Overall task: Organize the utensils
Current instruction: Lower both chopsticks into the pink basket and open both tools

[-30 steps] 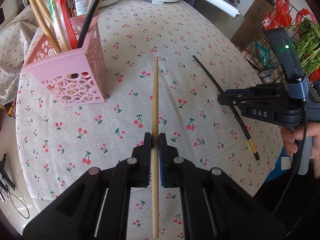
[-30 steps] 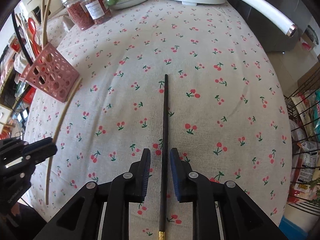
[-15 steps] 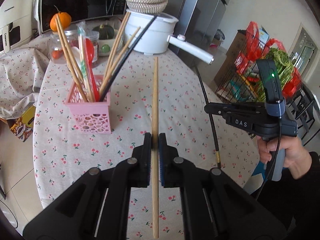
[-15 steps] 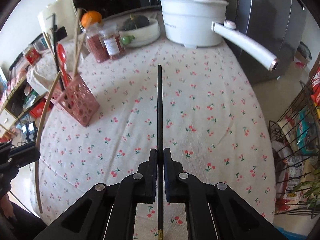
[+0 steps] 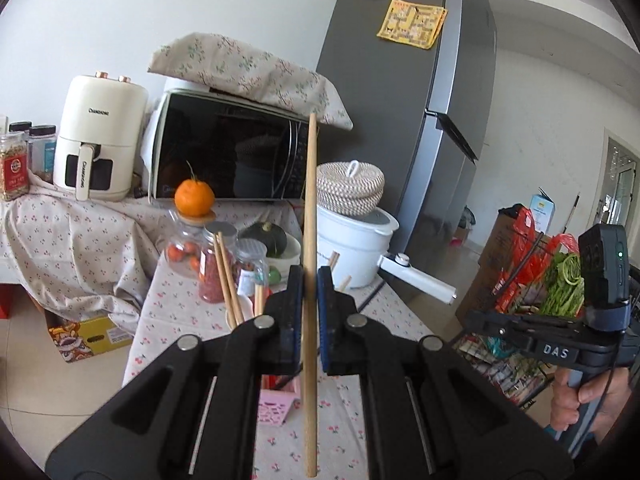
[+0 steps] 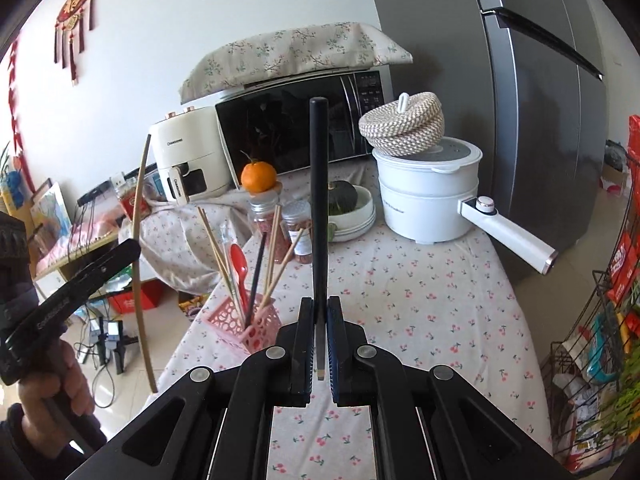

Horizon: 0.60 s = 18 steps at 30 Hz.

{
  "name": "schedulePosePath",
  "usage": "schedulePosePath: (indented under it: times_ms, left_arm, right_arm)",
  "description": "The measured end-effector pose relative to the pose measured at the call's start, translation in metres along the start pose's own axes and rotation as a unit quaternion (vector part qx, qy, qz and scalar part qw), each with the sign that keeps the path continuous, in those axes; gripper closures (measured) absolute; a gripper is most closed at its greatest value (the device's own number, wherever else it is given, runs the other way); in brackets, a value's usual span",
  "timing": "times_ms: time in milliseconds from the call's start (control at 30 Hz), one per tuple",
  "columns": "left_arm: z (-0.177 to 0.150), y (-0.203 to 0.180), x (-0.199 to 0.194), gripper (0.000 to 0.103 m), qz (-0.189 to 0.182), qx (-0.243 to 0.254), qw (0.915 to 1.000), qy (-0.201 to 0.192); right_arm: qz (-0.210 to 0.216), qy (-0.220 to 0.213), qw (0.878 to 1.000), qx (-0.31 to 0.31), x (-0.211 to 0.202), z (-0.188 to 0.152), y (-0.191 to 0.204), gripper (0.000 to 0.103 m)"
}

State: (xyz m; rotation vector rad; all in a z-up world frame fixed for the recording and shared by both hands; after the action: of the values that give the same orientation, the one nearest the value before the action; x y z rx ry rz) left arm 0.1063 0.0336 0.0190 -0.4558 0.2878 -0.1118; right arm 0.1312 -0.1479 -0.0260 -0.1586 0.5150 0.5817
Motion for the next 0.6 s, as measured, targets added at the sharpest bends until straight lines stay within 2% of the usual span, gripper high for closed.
schedulePosePath:
  times_ms: [67,167,333,500,600]
  left_arm:
    - [0.006,0.001,0.005,0.095,0.006,0.01,0.9995,-0.03]
    - [0.008,0.005,0.019,0.095,0.017,0.022,0.9984,-0.05]
    - [0.009,0.016,0.039,0.095,0.047,0.032,0.9957,-0.073]
    - [0.012,0.027,0.051,0.095,0.064,0.018,0.9935,-0.092]
    - [0.008,0.032,0.061,0.095,0.073,0.023,0.9933,-0.087]
  right_arm:
    - [0.01,0.014,1.0,-0.008,0.003,0.002,0.01,0.097]
    - [0.021,0.031,0.999,-0.014,0.006,0.001,0.024,0.097]
    - [0.038,0.027,0.999,-0.014,0.01,0.004,0.038,0.097]
    - [0.051,0.022,0.998,-0.008,0.016,0.008,0.044,0.097]
    - [0.052,0.018,0.998,-0.006,0.02,0.01,0.046,0.097]
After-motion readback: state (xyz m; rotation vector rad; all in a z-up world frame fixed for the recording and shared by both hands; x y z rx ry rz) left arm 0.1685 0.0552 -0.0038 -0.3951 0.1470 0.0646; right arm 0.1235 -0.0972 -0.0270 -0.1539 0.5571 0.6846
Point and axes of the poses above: each gripper's, at about its wrist camera, not at the fingertips, and x roughly the way its jaws point, y to its left, z to its top, the point moved 9 cm from there along x, roughly the way its jaws point, and after that the axes turned 13 degrees about -x, right-handed, at the moved point
